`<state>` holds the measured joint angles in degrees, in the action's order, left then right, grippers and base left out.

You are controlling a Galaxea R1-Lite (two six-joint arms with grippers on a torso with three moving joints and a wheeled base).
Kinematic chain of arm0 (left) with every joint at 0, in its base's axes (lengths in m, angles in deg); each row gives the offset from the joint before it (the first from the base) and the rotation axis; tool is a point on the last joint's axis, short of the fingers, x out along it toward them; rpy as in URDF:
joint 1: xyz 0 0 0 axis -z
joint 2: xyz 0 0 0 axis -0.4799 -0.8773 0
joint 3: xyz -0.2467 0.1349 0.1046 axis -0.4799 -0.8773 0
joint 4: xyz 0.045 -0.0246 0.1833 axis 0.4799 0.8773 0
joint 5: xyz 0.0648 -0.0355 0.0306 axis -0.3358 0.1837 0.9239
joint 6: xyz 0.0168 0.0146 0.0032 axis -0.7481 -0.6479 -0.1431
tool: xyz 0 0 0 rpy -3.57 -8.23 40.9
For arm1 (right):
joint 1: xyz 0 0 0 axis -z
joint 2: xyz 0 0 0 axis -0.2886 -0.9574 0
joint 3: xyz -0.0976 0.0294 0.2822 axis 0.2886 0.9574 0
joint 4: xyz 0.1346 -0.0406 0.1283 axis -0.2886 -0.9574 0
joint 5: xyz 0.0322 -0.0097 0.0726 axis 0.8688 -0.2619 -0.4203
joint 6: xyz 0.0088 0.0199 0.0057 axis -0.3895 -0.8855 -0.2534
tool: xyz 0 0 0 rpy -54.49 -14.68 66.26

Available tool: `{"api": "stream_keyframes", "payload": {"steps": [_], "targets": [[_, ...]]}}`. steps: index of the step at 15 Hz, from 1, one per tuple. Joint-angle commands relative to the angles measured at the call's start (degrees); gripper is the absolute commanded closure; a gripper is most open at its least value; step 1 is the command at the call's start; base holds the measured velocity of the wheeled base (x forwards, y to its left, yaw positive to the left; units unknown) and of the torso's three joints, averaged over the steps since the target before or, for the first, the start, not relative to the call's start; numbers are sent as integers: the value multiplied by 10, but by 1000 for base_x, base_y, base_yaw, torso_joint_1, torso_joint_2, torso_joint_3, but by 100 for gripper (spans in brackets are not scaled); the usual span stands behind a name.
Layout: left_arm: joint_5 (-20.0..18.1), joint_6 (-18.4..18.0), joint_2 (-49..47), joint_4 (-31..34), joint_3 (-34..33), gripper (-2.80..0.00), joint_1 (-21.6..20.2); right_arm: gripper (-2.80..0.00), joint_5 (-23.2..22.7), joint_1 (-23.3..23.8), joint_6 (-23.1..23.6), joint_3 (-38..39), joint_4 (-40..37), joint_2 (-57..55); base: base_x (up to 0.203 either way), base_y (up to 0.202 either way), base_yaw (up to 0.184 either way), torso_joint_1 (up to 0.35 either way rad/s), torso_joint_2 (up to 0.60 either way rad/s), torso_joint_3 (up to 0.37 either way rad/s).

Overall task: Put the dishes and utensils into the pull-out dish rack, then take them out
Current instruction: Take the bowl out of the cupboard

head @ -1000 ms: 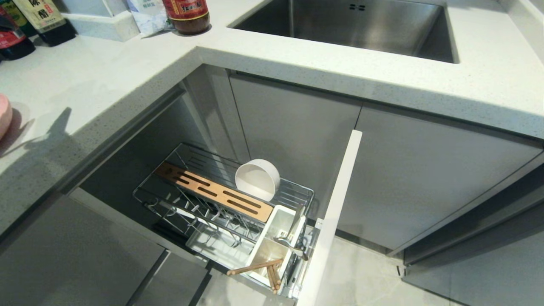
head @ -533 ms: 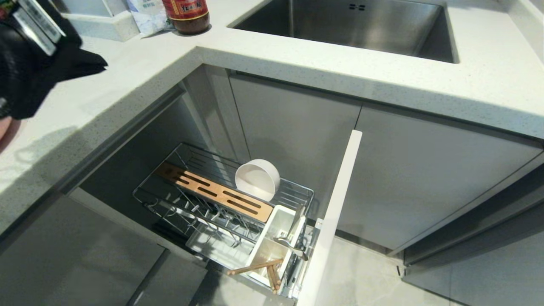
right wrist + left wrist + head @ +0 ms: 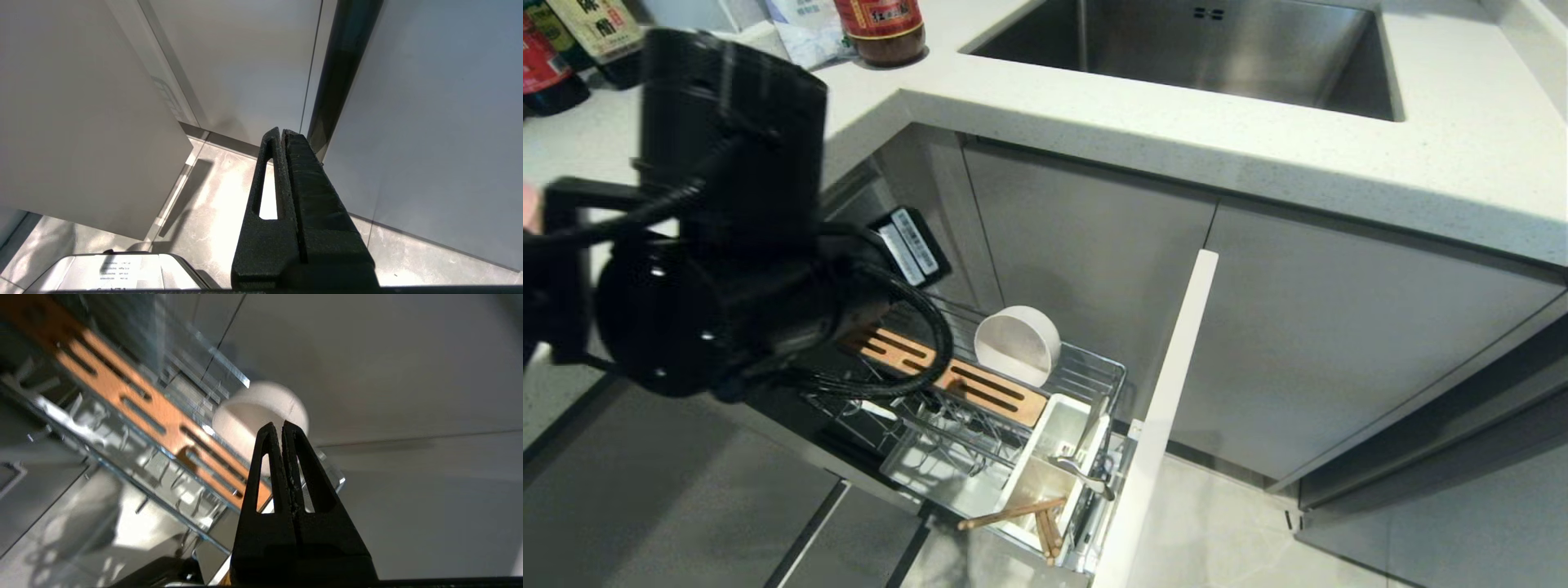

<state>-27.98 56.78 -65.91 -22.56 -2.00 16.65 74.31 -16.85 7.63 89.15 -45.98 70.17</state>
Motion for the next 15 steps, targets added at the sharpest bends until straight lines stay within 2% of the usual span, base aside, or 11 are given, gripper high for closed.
{"api": "stream_keyframes", "payload": {"steps": [1,2,5,10,12,15], "targets": [[10,17,-66,0,-7,0,12,0,0,0,0,0,0,0,0,0,0,0,0,0],[13,31,-87,0,-8,-280,18,0,0,0,0,0,0,0,0,0,0,0,0,0],[12,69,-130,-10,-8,-280,23,0,0,0,0,0,0,0,0,0,0,0,0,0],[7,70,-196,-84,-20,-280,22,0,0,0,0,0,0,0,0,0,0,0,0,0],[6,57,-221,-116,-17,-280,22,0,0,0,0,0,0,0,0,0,0,0,0,0],[6,-2,-257,-193,0,-280,17,0,0,0,0,0,0,0,0,0,0,0,0,0]]}}
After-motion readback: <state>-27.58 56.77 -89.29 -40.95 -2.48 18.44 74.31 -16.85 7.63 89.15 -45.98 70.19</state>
